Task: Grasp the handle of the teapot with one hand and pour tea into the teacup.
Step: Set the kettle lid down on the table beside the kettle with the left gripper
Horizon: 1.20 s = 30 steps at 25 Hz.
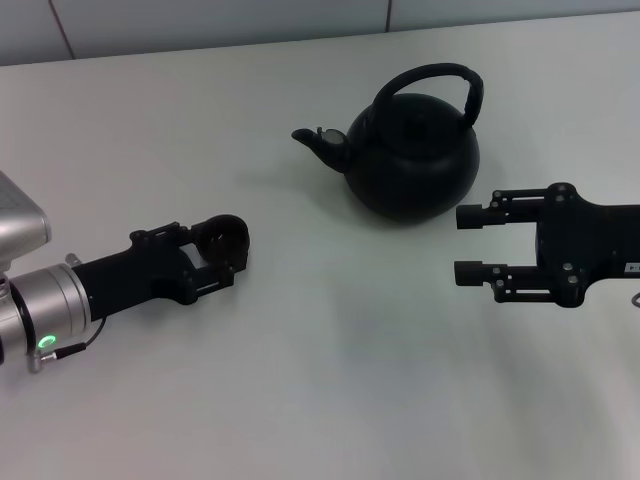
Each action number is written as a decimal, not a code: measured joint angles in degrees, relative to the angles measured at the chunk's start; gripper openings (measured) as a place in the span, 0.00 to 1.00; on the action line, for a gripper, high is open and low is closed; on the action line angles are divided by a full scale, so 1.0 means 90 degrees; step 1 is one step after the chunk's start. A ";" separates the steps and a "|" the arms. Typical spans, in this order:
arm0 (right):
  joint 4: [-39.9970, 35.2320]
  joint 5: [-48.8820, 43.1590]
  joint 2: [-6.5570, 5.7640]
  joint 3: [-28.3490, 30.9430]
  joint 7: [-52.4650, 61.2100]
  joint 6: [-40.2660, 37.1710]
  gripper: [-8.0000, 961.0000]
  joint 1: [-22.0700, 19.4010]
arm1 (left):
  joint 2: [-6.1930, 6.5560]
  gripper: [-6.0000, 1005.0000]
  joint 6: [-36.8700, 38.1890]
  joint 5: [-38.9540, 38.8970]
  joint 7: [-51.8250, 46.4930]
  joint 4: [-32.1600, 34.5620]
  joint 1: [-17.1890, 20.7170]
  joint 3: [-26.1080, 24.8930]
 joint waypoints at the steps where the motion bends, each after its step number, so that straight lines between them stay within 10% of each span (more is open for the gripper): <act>1: 0.0000 0.0000 0.0000 0.0000 0.0000 0.0000 0.65 0.0000 | 0.0000 0.76 -0.0006 -0.0003 -0.0006 0.0001 -0.0004 0.0000; 30: -0.0018 -0.0019 -0.0001 0.0010 0.0026 0.0000 0.65 0.0043 | 0.0049 0.80 0.0806 0.0000 -0.0349 0.0684 0.0265 0.0216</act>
